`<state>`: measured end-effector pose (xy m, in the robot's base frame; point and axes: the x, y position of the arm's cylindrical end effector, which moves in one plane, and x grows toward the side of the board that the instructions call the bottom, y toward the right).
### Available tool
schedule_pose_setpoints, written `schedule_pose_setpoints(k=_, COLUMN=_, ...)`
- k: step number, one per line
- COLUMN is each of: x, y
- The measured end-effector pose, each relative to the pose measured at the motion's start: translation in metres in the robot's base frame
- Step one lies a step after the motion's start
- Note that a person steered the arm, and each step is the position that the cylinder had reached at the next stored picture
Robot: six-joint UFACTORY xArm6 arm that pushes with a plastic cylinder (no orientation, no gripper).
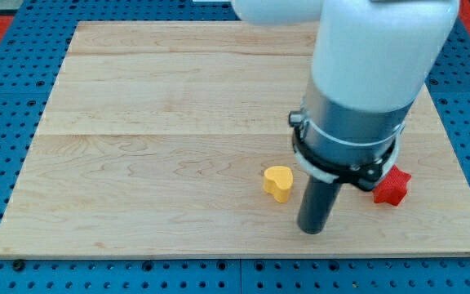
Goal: Push the yellow heart to the center
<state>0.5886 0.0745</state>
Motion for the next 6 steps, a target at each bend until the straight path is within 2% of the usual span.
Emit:
schedule_pose_setpoints(k=2, x=-0.098, y=-0.007)
schedule_pose_setpoints(k=3, x=-0.061, y=0.001)
schedule_pose_setpoints(k=4, x=-0.068, y=-0.026)
schedule_pose_setpoints(k=5, x=-0.12, y=-0.03)
schedule_pose_setpoints(k=6, x=-0.143, y=-0.028)
